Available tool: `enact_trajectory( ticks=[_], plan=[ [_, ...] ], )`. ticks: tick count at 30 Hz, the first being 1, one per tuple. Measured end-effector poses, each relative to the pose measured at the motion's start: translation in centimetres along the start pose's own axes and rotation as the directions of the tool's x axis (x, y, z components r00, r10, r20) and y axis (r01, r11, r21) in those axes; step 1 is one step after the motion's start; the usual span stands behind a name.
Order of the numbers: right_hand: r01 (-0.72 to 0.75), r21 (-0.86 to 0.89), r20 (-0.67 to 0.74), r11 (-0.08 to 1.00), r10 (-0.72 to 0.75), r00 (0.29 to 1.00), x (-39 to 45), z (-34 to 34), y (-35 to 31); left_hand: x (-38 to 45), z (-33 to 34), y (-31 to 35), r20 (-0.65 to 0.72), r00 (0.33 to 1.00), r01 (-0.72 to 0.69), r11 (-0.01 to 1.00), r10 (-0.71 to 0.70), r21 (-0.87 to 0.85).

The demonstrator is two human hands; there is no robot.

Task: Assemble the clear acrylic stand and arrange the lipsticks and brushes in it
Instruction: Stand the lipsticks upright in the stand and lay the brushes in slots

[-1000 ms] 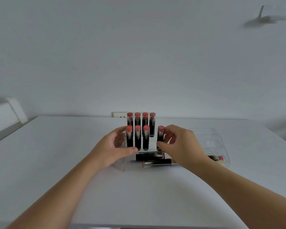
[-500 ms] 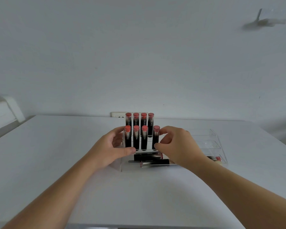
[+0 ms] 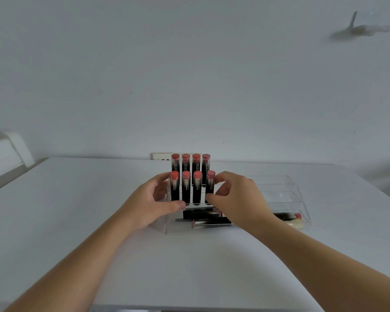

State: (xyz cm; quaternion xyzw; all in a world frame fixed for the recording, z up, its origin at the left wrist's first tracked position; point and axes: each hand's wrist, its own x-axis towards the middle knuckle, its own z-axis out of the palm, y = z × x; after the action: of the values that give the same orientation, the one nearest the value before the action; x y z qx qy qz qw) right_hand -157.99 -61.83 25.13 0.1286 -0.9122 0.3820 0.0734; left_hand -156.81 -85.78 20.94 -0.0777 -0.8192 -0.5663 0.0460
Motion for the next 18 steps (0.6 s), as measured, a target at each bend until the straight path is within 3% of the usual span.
enact_trajectory(
  ticks=[18],
  plan=[
    [-0.003, -0.001, 0.024, 1.0, 0.003, 1.0, 0.11, 0.01, -0.33, -0.1, 0.09, 0.32, 0.002, 1.0, -0.023, 1.0, 0.023, 0.019]
  ],
)
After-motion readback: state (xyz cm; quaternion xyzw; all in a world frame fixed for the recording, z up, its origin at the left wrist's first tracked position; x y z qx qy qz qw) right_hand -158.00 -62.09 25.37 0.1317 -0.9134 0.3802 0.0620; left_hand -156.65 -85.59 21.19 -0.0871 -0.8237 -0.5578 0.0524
